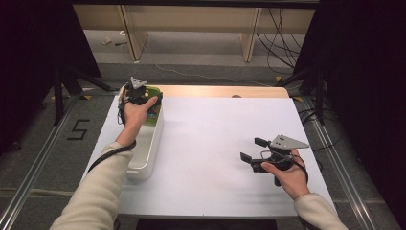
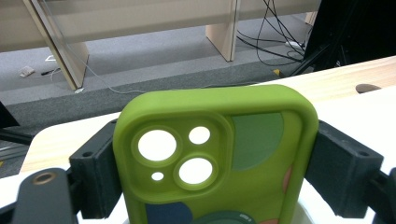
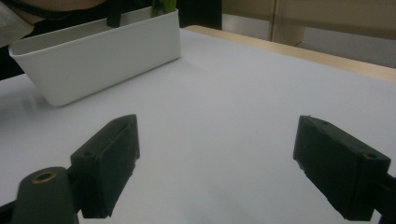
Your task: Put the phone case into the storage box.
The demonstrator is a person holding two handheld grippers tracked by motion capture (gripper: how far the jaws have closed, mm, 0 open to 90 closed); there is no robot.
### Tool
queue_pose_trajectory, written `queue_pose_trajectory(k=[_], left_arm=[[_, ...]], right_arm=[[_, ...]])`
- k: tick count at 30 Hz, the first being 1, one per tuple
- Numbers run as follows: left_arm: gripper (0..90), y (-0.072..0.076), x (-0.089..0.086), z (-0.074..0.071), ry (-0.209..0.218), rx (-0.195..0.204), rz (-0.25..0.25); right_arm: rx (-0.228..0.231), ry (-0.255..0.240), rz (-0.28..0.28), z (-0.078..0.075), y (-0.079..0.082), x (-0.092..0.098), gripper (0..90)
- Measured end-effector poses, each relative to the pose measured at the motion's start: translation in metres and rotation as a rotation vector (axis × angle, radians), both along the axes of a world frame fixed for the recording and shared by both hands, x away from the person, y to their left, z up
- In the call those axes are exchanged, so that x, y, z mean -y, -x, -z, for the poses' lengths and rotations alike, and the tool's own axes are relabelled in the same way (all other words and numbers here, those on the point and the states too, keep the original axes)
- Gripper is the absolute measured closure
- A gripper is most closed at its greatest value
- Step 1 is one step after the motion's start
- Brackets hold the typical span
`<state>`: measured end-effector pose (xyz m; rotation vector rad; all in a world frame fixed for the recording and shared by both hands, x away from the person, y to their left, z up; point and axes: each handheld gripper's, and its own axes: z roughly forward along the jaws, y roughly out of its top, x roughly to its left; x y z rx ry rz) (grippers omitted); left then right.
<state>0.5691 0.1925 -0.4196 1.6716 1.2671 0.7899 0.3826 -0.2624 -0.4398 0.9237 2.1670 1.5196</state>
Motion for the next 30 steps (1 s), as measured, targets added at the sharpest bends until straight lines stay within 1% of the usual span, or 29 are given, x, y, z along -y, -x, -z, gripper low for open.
queue_pose_trajectory(k=[16,30], left_arm=[[15.2,-0.0012,0.0000,0.0044,0.000,-0.014,0.000],[15.2,-0.0020,-0.0001,0.0054,0.003,-0.014,0.000]], right_arm=[[0.000,0.000,0.000,0.0000,0.0000,0.0002,15.6],[-0.003,0.002,-0.005,0.0006,-0.0001,-0.0002,15.6]])
